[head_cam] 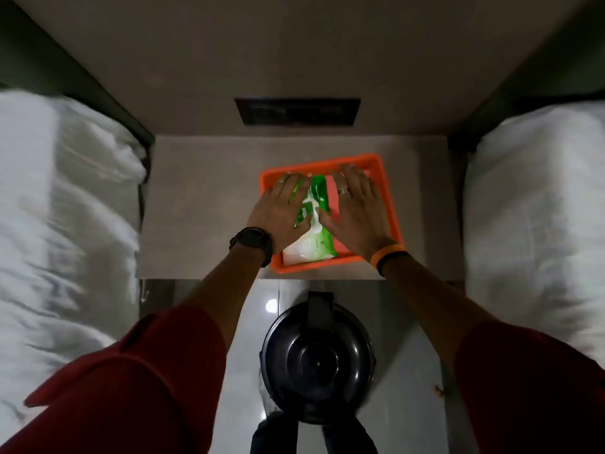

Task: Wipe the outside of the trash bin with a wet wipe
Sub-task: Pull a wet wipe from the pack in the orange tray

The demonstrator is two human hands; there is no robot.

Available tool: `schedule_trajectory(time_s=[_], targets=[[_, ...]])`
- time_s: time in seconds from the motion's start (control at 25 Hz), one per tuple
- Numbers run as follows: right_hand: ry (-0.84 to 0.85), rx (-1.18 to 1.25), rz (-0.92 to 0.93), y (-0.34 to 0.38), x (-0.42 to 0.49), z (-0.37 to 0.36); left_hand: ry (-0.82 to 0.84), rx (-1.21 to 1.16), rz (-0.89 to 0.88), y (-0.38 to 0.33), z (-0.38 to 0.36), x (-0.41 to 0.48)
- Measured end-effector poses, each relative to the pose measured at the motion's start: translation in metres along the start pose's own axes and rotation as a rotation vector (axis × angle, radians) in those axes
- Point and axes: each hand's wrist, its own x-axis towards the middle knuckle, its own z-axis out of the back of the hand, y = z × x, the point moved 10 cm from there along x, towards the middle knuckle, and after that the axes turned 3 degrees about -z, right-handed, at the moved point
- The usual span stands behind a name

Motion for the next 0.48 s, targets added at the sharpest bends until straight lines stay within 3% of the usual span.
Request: schedule_trajectory(time_s=[0.2, 0.48], targets=[[0.123, 0.007, 0.022, -0.007, -0.006, -0.102, 0.165, 0.035, -0.07, 0.015, -0.097, 0.022], [0.113, -0.025, 0.01, -0.013, -0.001, -0.125, 0.183, 0.051, -0.171, 0.014, -0.121, 0.034]])
